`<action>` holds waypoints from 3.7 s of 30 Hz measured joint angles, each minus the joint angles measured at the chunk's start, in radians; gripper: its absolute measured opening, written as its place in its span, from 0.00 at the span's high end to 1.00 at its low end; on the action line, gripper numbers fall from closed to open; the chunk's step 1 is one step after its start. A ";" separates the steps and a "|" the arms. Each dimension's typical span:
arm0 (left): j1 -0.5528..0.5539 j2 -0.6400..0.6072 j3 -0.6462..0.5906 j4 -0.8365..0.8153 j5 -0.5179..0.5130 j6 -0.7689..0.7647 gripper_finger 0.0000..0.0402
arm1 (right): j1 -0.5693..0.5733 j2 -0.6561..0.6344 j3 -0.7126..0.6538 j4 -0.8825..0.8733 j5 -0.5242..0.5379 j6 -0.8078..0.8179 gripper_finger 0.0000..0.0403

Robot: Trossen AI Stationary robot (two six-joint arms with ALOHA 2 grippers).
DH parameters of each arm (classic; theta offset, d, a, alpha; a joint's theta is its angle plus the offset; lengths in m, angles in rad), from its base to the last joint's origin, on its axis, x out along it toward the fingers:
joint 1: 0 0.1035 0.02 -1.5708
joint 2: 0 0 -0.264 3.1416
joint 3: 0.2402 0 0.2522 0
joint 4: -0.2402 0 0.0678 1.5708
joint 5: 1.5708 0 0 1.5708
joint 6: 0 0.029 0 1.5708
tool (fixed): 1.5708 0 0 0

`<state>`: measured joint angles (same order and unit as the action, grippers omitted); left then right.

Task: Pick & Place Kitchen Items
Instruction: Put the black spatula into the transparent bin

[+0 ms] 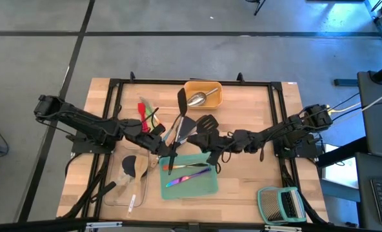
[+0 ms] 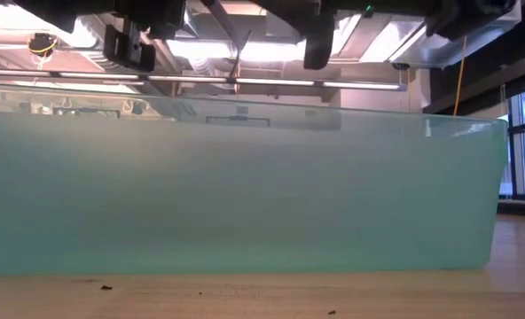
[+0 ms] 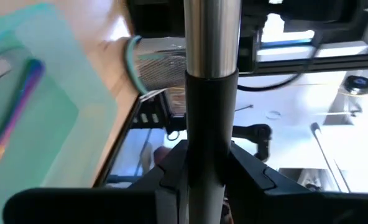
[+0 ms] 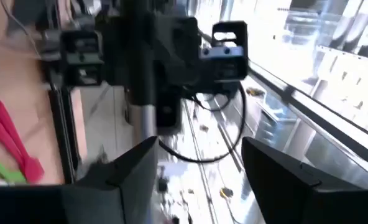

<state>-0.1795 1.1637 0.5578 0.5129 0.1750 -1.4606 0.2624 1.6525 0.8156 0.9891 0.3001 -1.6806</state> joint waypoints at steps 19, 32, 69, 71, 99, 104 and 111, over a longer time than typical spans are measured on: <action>-0.069 0.137 0.122 -0.001 -0.009 0.068 0.83 | -0.044 0.154 0.166 -0.054 0.180 0.094 0.41; -0.069 0.136 0.121 -0.022 -0.007 0.050 0.83 | 0.024 0.154 0.166 -0.115 0.274 0.125 0.62; -0.021 -0.423 0.124 -0.639 -0.282 0.272 0.68 | 0.034 0.153 0.212 -0.378 0.366 0.506 0.87; -0.021 -0.440 0.124 -0.638 -0.312 0.302 0.68 | 0.032 0.154 0.225 -0.435 0.360 0.535 0.87; -0.254 -0.072 0.439 -1.053 -0.726 0.815 0.79 | -0.109 0.154 0.647 -1.488 -0.265 1.315 0.87; -0.315 0.111 0.644 -1.282 -0.891 0.857 0.82 | -0.114 0.154 0.651 -1.529 -0.286 1.379 0.87; -0.333 0.318 0.847 -1.496 -0.874 0.844 0.82 | -0.142 0.154 0.651 -1.576 -0.360 1.479 0.87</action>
<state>-0.5129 1.4819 1.4053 -0.9831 -0.6986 -0.6166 0.1207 1.8061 1.4662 -0.5865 -0.0595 -0.2011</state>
